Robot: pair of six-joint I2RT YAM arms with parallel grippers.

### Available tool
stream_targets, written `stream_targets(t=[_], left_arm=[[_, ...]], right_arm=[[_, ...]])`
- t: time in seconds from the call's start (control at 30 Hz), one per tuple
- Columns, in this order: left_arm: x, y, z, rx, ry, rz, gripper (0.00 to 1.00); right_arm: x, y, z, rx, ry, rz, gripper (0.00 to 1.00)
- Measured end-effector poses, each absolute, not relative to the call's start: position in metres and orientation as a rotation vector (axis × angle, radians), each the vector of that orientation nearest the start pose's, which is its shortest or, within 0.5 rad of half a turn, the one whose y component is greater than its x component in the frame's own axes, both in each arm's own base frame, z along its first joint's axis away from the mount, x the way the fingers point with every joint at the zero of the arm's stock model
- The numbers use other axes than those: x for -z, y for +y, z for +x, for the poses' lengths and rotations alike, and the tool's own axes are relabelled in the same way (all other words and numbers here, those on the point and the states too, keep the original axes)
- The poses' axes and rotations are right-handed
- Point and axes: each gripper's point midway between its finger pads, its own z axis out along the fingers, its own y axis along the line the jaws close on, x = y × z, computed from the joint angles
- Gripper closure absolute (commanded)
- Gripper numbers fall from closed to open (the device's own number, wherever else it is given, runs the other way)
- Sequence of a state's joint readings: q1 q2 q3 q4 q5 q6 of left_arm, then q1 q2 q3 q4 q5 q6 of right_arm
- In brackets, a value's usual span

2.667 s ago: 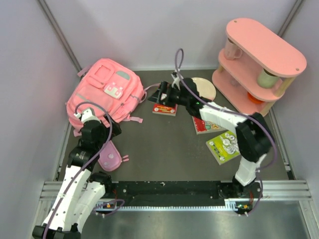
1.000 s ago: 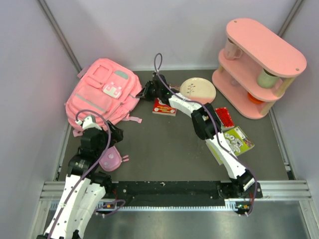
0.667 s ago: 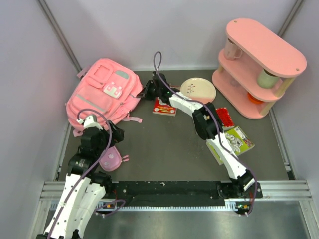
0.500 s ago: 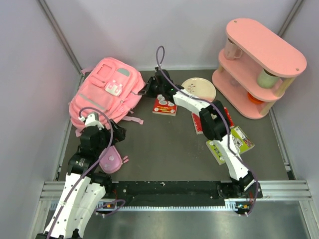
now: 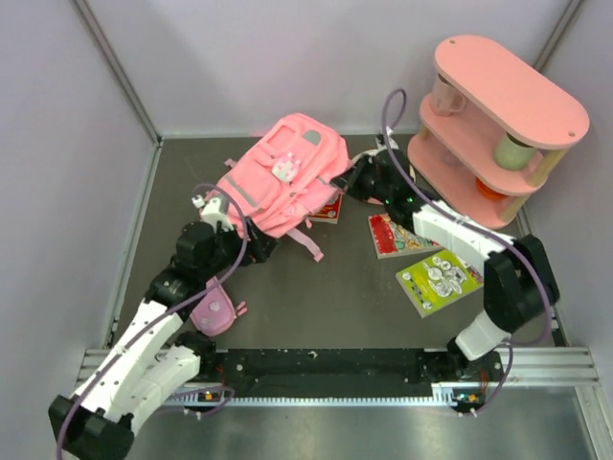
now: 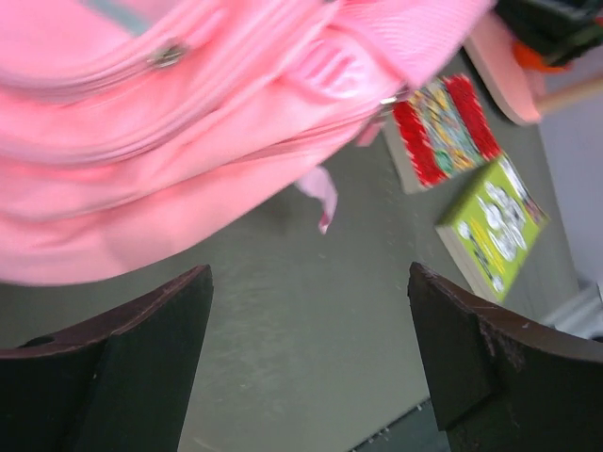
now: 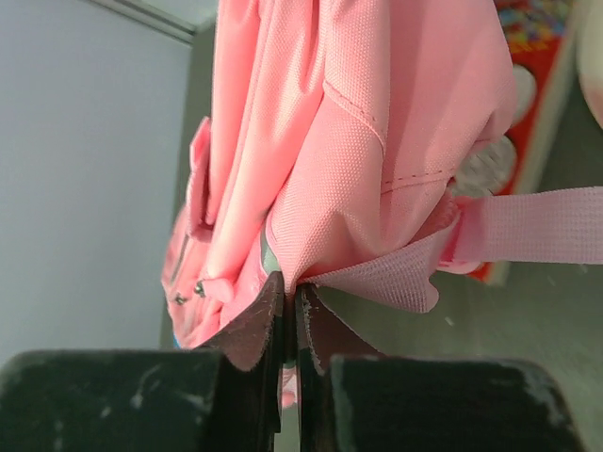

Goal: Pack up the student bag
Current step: Pick up the student bag at the corner of the board, then unzip the student bag at the center of the board.

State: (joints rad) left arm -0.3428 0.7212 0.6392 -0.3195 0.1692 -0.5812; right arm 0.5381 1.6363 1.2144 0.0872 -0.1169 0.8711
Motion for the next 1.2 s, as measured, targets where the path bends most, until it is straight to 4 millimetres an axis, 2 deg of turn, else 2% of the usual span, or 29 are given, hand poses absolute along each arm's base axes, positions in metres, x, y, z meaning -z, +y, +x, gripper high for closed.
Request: stream_targets(t=[0.17, 0.23, 0.33, 0.4, 0.53, 0.63, 0.87, 1.2], left_arm=[[-0.209, -0.209, 0.223, 0.886, 2.04, 0.08, 0.15], [-0.206, -0.228, 0.213, 0.9, 2.047, 0.126, 0.15], [-0.197, -0.254, 0.197, 0.903, 2.073, 0.18, 0.17], [-0.185, -0.269, 0.189, 0.884, 2.101, 0.2, 0.19], [-0.155, -0.286, 0.179, 0.793, 2.167, 0.181, 0.2], [-0.142, -0.295, 0.176, 0.752, 2.181, 0.137, 0.23], [-0.134, -0.305, 0.193, 0.699, 2.126, -0.015, 0.27], [-0.121, -0.322, 0.2, 0.68, 2.112, -0.067, 0.36]], right_arm=[[-0.182, 0.271, 0.363, -0.949, 2.103, 0.279, 1.0], [-0.166, 0.261, 0.349, -0.923, 2.135, 0.287, 1.0], [-0.156, 0.251, 0.334, -0.905, 2.153, 0.283, 1.0], [-0.157, 0.246, 0.326, -0.903, 2.15, 0.273, 1.0], [-0.165, 0.242, 0.315, -0.921, 2.125, 0.25, 1.0], [-0.17, 0.239, 0.309, -0.931, 2.112, 0.237, 1.0], [-0.171, 0.233, 0.291, -0.947, 2.118, 0.226, 1.0], [-0.19, 0.235, 0.275, -1.013, 2.081, 0.239, 1.0]])
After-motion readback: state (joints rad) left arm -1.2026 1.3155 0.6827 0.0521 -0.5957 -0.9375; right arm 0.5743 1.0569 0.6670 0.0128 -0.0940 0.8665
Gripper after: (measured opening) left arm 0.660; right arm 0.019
